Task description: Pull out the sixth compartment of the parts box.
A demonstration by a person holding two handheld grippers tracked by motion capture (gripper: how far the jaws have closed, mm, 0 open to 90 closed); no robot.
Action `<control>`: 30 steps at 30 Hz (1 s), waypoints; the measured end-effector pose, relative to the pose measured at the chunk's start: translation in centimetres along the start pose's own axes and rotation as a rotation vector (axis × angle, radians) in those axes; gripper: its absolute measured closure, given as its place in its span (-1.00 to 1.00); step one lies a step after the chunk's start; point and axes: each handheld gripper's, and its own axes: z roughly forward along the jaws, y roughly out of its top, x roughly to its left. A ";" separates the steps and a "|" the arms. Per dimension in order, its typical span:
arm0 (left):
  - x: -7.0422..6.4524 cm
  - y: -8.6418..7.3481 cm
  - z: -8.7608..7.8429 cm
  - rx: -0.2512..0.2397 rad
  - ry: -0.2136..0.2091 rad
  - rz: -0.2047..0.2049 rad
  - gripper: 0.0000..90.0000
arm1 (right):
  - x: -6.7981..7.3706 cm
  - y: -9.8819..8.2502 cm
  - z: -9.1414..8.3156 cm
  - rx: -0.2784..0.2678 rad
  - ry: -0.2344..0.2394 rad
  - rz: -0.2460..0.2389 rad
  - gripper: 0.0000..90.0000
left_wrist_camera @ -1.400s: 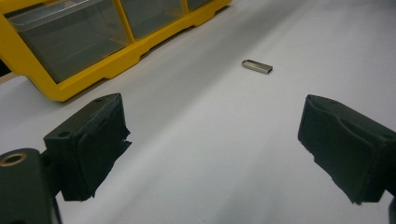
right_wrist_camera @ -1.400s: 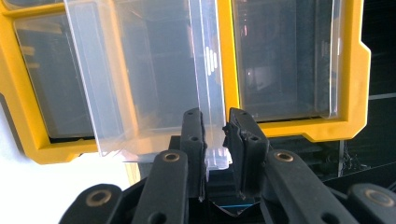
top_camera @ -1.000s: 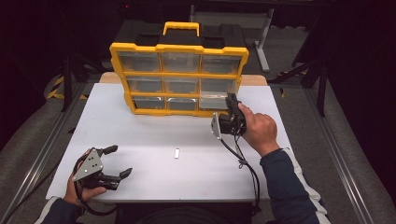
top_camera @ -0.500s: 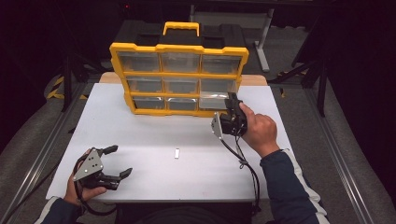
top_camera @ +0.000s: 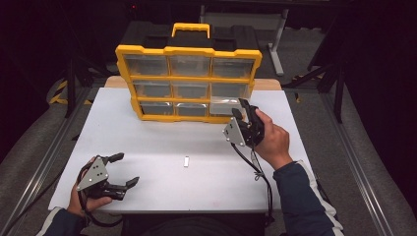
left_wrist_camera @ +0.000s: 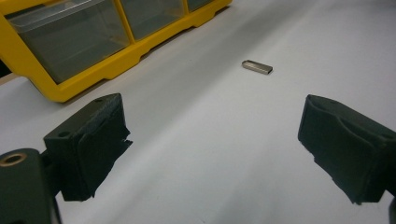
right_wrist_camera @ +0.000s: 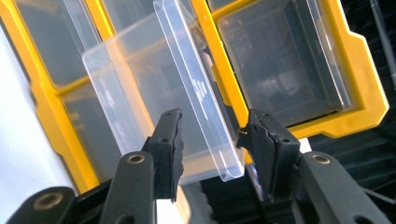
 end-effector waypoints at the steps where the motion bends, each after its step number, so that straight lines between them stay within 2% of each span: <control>1: 0.0 0.0 0.0 -0.002 0.000 0.000 -0.80 | 0.0 0.0 -0.1 -0.008 0.006 0.017 0.23; 8: 0.0 0.0 -0.1 -0.006 0.002 0.001 -0.80 | -0.1 -0.5 -0.9 -0.054 0.059 0.177 0.08; 15: 0.0 0.0 -0.1 -0.006 0.002 0.002 -0.80 | 0.0 -0.9 -1.7 -0.106 0.093 0.282 0.00; 19: -0.1 0.0 -0.2 -0.007 0.003 0.006 -0.79 | 0.1 -1.0 -2.1 -0.131 0.112 0.332 -0.04; 25: -0.1 0.0 -0.2 -0.004 0.004 0.013 -0.78 | 0.4 -1.2 -2.2 -0.141 0.124 0.362 -0.07; 30: -0.1 0.0 -0.3 -0.008 0.001 0.016 -0.78 | 0.7 -1.3 -2.4 -0.161 0.154 0.393 -0.13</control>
